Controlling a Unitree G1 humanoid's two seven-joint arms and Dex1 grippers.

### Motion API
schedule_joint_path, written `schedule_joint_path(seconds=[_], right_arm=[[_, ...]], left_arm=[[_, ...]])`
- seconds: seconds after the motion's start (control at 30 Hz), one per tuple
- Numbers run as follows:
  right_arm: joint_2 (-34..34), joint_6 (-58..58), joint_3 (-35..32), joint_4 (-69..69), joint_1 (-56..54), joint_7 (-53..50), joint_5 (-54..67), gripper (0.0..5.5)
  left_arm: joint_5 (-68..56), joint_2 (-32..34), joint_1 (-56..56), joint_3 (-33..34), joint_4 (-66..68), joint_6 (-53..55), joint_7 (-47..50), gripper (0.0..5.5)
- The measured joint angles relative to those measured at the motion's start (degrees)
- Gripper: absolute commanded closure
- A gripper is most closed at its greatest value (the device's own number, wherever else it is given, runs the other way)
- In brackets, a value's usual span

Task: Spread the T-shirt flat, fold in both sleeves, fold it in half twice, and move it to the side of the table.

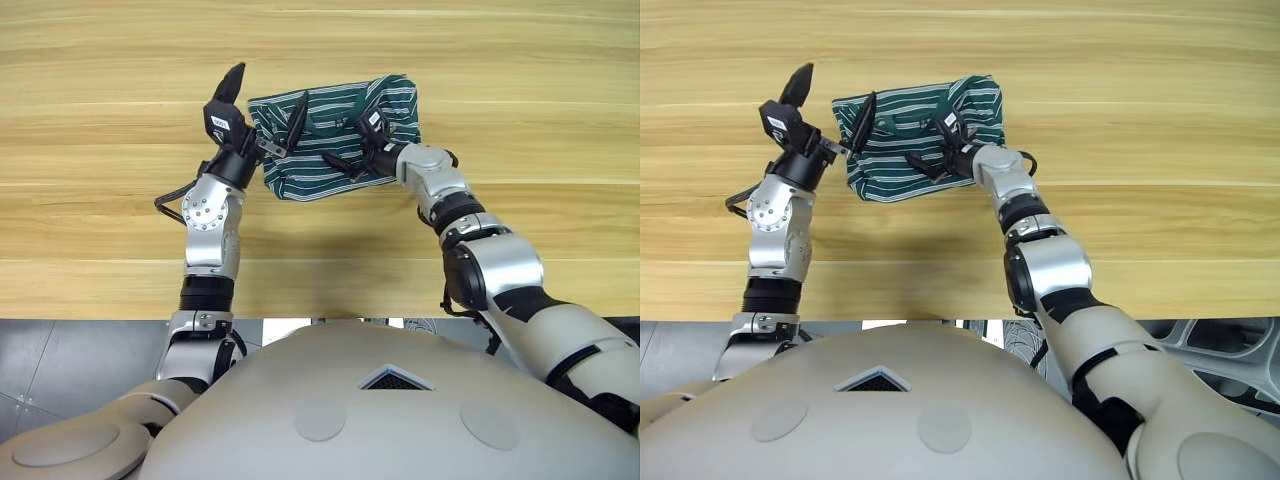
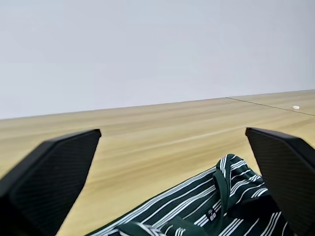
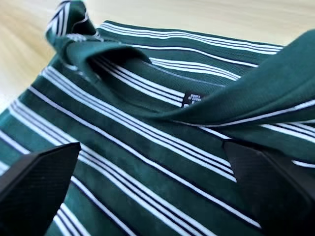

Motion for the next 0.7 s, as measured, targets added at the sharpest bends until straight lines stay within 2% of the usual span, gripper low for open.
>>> schedule_joint_path(seconds=[0.13,0.3,0.47,0.6,0.7], right_arm=[[1.4,0.1,1.7,2.0,-1.4,-0.5,-1.6,0.12],[-1.6,-7.7,8.7,1.5,1.0,8.5,-6.9,0.12],[-10.8,-24.0,15.4,-2.3,7.1,25.7,-9.6,0.12],[-23.1,-33.9,16.3,-3.3,8.3,39.6,-9.2,0.12],[-28.4,-34.5,15.2,-1.7,8.1,42.6,-8.0,0.12]], left_arm=[[0.8,0.9,-1.0,0.5,1.1,-0.6,0.1,0.13],[5.0,4.3,-3.8,1.1,3.2,-3.2,0.3,0.13],[4.9,5.7,-5.2,2.9,3.0,-3.8,0.6,0.13],[4.9,5.7,-5.4,2.5,2.1,-3.8,0.4,0.13],[4.9,5.6,-5.4,1.9,2.1,-3.8,0.3,0.13]])
